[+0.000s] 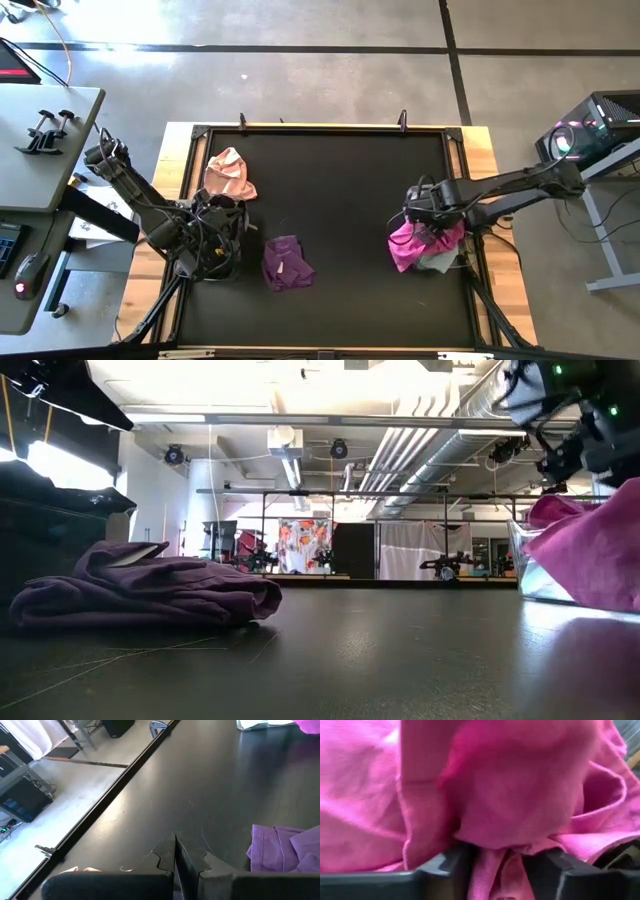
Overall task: Sort towels by color in basket
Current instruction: Put the pink towel into the right transparent bin
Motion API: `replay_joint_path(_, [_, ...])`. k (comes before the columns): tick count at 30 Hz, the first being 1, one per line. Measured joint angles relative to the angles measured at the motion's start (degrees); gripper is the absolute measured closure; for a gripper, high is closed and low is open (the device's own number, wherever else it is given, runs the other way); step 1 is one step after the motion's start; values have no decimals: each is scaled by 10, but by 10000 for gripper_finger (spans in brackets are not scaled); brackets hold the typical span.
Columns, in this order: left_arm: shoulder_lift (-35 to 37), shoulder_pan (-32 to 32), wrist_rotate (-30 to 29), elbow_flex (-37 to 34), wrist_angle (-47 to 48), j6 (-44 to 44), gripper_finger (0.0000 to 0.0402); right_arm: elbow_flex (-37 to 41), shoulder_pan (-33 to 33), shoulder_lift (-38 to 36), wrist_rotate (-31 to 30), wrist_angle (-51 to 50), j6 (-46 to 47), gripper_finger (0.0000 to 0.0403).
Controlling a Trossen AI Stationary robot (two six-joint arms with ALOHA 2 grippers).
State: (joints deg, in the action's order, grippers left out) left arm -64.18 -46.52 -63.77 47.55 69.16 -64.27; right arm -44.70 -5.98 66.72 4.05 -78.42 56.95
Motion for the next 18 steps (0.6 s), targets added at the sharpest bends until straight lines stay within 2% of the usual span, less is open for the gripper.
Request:
replay_joint_path(3, [0, 0, 0, 0, 0, 0, 401, -42, 0, -1, 8, -61, 13, 215])
replay_joint_path(6, [0, 0, 0, 0, 0, 0, 401, -106, 0, -2, 14, -120, 44, 206])
replay_joint_path(9, [0, 0, 1, 0, 0, 0, 401, -164, -1, -15, 2, -97, 62, 205])
replay_joint_path(13, [0, 0, 1, 0, -2, 0, 401, -229, -10, -15, -83, -87, 97, 210])
replay_joint_path(14, [0, 0, 1, 0, -2, 0, 401, -233, -15, -15, -88, -73, 94, 212])
replay_joint_path(18, [0, 0, 1, 0, -1, 0, 401, -202, -20, -13, -30, 10, 44, 222])
